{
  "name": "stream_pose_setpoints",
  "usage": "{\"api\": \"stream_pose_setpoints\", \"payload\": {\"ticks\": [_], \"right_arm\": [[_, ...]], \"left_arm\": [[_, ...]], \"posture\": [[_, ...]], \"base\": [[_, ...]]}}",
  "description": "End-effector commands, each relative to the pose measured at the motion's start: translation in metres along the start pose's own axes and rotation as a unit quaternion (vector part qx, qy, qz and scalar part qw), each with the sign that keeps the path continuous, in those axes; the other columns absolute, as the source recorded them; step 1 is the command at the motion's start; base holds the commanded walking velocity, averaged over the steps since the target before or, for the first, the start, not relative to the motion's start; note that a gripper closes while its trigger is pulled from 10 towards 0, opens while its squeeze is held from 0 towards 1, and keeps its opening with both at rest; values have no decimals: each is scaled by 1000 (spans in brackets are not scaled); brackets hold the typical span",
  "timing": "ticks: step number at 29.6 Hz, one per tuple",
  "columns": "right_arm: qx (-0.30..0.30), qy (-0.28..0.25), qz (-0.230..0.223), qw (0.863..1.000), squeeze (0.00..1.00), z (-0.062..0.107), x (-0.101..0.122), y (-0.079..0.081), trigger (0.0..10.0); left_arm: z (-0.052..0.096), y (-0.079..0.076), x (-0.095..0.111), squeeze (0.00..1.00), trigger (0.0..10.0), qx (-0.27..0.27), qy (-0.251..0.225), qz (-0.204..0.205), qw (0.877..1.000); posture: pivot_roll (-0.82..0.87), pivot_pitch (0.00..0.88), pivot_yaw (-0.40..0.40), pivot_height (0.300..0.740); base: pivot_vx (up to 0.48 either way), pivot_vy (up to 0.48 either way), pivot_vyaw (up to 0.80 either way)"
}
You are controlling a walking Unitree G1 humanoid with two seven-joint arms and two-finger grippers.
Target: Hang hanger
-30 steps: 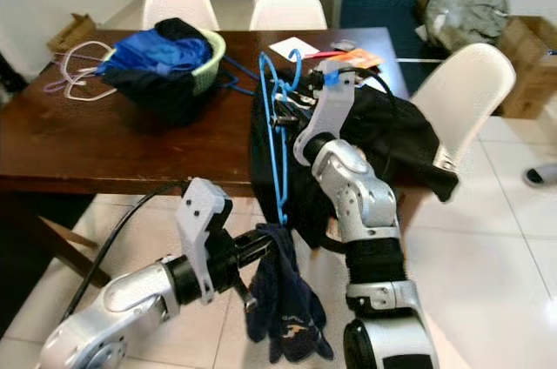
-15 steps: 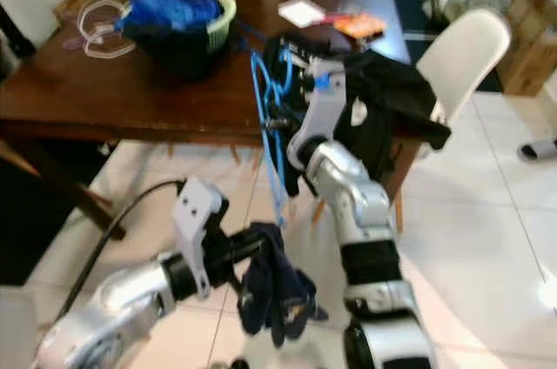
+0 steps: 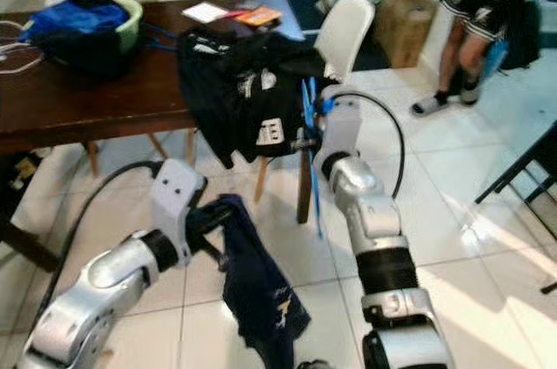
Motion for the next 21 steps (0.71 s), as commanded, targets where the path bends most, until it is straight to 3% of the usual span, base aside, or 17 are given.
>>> {"api": "stream_pose_setpoints", "payload": {"ticks": [1,12,14,17,21], "right_arm": [[0,1,7,1000,0,0,-1,2,10000],[1,32,70,997,0,5,-20,-9,10000],[11,42,63,997,0,16,-42,-10,10000],[8,39,42,998,0,28,-49,-15,10000],[4,39,43,998,0,32,-49,-17,10000]], "left_arm": [[0,3,7,0,10000,6,-16,-16,1000],[-1,8,3,0,10000,19,-13,-56,998],[3,14,-5,0,10000,62,-7,-31,998],[11,14,-11,0,10000,94,-10,29,995],[13,14,-12,0,10000,100,-11,30,994]], "posture": [[54,94,-5,740],[42,94,-7,740],[37,99,-13,740],[32,100,-17,740],[32,100,-17,740]], "base": [[0,0,-788],[0,0,-786],[0,0,-784],[0,0,-785],[0,0,-788]]}}
Point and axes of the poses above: a point about 5 cm out from each wrist's last joint towards the gripper, its own z axis pointing back from the gripper into the wrist, its own x axis along the axis of the wrist's last joint, y = z × x, the point moved 5 cm from there along -z, pointing out of the wrist towards the gripper
